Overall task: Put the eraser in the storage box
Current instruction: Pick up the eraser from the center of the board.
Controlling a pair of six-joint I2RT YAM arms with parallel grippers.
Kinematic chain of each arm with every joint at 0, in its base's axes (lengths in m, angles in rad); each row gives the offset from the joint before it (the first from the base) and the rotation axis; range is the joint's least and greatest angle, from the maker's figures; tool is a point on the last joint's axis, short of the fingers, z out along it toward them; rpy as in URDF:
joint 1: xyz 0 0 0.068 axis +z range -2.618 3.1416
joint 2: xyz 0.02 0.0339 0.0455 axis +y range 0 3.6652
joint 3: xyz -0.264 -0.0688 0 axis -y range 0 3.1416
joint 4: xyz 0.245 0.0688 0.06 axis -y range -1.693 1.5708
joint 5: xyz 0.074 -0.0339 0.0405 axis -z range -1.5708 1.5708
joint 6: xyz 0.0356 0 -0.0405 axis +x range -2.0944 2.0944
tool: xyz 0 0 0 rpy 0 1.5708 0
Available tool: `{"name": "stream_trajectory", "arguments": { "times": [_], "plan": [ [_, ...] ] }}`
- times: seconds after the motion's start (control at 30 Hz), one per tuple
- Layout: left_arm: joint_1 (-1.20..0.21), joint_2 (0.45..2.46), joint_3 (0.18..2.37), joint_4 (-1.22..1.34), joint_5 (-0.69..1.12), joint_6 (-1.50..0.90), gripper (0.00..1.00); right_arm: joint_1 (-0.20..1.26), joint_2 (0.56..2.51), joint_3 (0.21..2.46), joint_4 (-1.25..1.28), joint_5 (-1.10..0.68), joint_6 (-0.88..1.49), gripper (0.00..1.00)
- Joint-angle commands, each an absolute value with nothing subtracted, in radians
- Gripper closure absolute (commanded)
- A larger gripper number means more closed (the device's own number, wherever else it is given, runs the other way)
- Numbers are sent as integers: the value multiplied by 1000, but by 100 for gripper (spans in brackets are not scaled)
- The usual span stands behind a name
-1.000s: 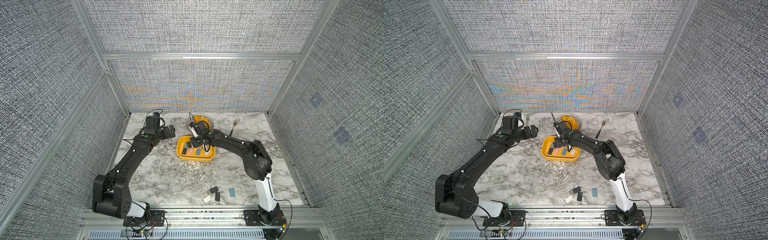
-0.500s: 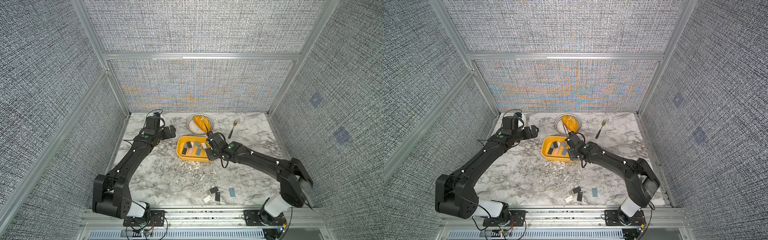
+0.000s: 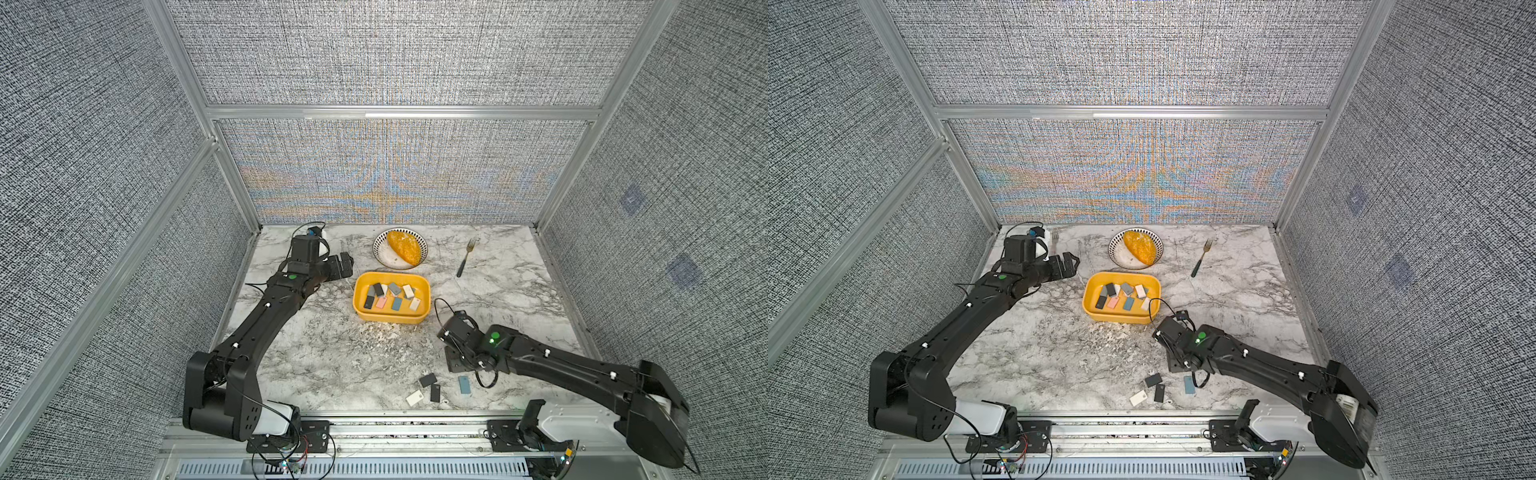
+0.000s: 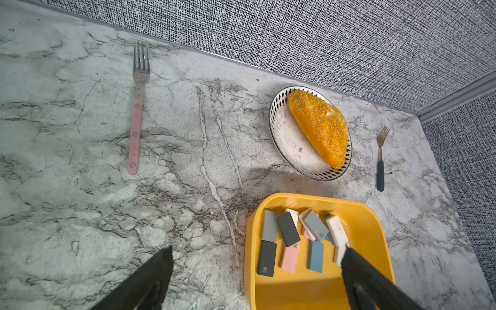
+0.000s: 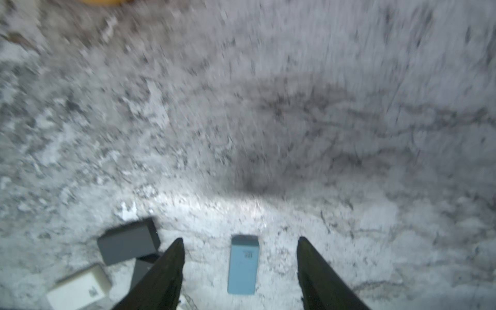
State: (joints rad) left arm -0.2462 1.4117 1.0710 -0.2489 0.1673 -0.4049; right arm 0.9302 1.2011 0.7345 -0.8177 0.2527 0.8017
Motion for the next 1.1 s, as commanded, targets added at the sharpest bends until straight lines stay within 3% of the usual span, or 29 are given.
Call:
{"name": "stream_trajectory", "arguments": {
  "times": [0.0, 0.8, 1.07],
  "plan": [
    [-246, 1408, 1068, -213, 186, -411, 0, 953, 1154, 698, -857, 206, 931, 33],
    [-245, 1408, 1062, -206, 204, -418, 0, 1019, 1188, 543, -695, 164, 1006, 36],
    [-245, 1405, 1059, -207, 201, -418, 0, 1019, 1211, 524, -670, 160, 997, 45]
  ]
}}
